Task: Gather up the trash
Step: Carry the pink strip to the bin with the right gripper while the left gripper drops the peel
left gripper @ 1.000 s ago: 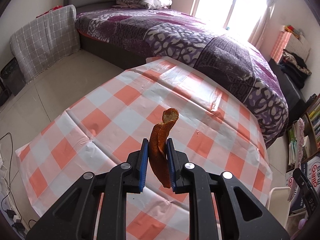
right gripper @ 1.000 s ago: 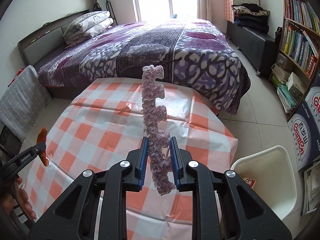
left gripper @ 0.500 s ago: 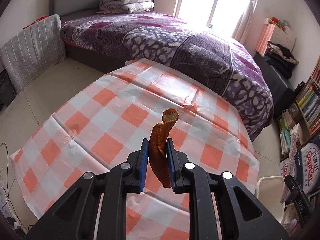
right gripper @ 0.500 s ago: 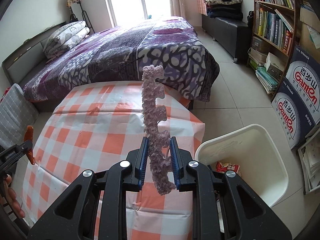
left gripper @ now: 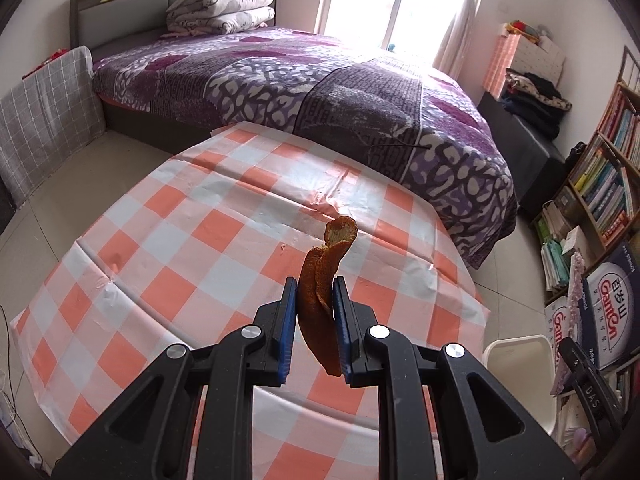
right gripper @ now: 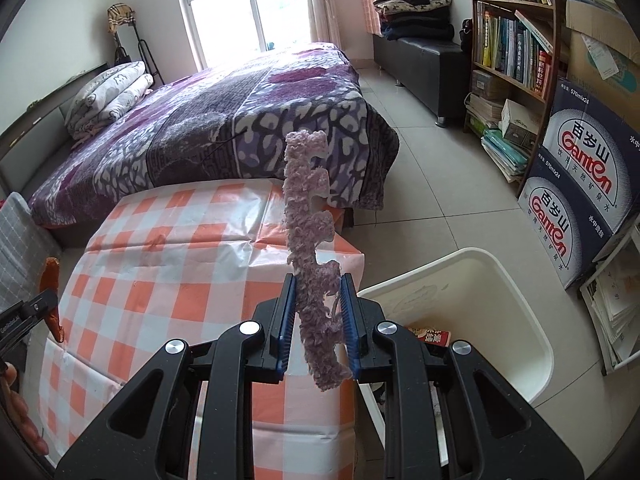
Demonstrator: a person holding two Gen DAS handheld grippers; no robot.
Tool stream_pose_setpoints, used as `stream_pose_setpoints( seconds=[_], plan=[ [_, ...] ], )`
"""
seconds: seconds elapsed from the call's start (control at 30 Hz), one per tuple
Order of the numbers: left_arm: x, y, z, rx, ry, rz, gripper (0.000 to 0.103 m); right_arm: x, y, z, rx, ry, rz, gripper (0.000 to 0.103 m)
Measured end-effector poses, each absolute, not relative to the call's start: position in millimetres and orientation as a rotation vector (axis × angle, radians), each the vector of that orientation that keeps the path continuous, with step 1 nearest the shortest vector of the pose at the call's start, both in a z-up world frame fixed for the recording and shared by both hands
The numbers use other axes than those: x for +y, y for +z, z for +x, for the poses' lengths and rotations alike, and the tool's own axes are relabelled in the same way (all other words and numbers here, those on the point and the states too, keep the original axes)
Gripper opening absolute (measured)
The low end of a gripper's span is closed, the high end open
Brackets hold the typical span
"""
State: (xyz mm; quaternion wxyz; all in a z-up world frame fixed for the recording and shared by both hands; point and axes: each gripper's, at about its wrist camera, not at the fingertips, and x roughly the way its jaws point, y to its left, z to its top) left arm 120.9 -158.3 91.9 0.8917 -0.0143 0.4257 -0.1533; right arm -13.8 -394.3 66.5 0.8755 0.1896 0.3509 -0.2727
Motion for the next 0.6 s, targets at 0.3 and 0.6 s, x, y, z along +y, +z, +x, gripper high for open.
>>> stream_pose_setpoints(
  seconds=[0.3, 0.6],
  plan=[
    [-191.4, 93.6, 104.7, 0.880, -0.374, 0.005, 0.018, -414.8, 67.3, -31.5, 0.730, -0.615, 0.430, 0.021],
    [-237.9, 90.5, 80.7, 0.868, -0.462, 0.064, 0.011, -446.6, 61.9, -55.1, 0.749, -0.673, 0.498, 0.021]
  ],
)
